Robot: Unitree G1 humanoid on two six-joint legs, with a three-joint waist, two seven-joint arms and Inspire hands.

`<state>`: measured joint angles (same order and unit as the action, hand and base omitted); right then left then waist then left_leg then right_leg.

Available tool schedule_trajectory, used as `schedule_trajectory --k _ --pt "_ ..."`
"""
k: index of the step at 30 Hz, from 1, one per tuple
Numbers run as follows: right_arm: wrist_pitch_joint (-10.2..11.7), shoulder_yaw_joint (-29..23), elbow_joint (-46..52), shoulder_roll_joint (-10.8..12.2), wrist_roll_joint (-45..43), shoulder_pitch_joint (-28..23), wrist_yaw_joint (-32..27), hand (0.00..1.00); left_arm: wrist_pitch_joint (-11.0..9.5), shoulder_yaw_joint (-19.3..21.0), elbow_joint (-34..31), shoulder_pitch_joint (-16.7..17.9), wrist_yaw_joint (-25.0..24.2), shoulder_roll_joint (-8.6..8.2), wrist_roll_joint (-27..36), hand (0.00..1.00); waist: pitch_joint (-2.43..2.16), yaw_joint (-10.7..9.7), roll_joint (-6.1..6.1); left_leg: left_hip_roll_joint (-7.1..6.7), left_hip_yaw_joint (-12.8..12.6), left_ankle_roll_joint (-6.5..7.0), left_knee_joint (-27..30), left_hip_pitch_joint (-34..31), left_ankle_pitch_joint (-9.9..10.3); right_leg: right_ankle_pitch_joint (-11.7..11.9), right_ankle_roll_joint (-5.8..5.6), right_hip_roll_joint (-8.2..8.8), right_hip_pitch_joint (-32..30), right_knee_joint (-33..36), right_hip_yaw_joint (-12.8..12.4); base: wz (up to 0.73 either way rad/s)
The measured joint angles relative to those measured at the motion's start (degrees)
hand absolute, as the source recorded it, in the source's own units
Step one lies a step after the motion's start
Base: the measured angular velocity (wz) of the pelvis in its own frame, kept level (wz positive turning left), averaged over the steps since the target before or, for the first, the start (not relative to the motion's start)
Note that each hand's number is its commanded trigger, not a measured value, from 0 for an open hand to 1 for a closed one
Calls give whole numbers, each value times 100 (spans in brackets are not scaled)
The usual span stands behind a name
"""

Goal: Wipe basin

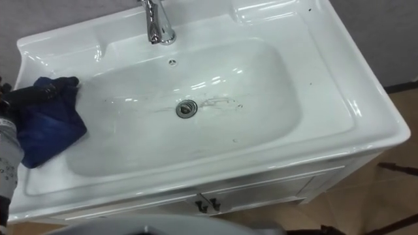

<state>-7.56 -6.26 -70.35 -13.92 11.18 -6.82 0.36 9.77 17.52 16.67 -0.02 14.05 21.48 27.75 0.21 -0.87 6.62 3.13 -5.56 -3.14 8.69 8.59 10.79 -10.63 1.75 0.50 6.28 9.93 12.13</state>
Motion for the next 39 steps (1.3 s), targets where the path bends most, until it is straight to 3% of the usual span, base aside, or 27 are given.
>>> schedule_trajectory --k 3,7,23,29,34,36,39 --pt "11 12 -5 61 23 22 -29 0 0 59 -20 -275 113 89 -149 0 27 21 -51 2 0 0 1 4 0 1 1 -6 21 -2 13 1" --pt "62 55 -65 69 216 9 -23 0 -1 58 -45 -436 177 146 -333 0 24 66 -79 -8 -1 5 2 5 4 2 -2 2 29 -6 6 -3" --pt "62 38 -208 57 237 6 -79 0 -2 376 -255 -515 801 203 -502 0 1 139 32 1 -41 8 2 13 6 2 1 -9 26 8 -42 -2" --pt "62 35 -219 40 225 -8 -23 0 -7 802 -252 -512 942 203 -818 0 -3 308 35 2 -38 8 0 -1 6 2 2 -14 -32 2 -41 0" --pt "59 37 -215 -29 197 -24 81 0 -63 1083 -68 -298 1046 222 -804 0 -27 587 41 1 0 8 -1 9 6 2 3 -17 -30 3 -83 -4" --pt "66 37 -192 -80 183 -26 104 0 -139 1219 366 60 1058 274 -693 0 -66 593 49 -4 41 8 0 9 6 2 3 -8 -17 3 -27 3" --pt "66 37 -119 -92 230 -90 105 0 -146 1303 1169 243 1050 272 -289 0 -74 686 21 -7 120 8 0 -8 6 -4 6 -1 15 -15 66 14"
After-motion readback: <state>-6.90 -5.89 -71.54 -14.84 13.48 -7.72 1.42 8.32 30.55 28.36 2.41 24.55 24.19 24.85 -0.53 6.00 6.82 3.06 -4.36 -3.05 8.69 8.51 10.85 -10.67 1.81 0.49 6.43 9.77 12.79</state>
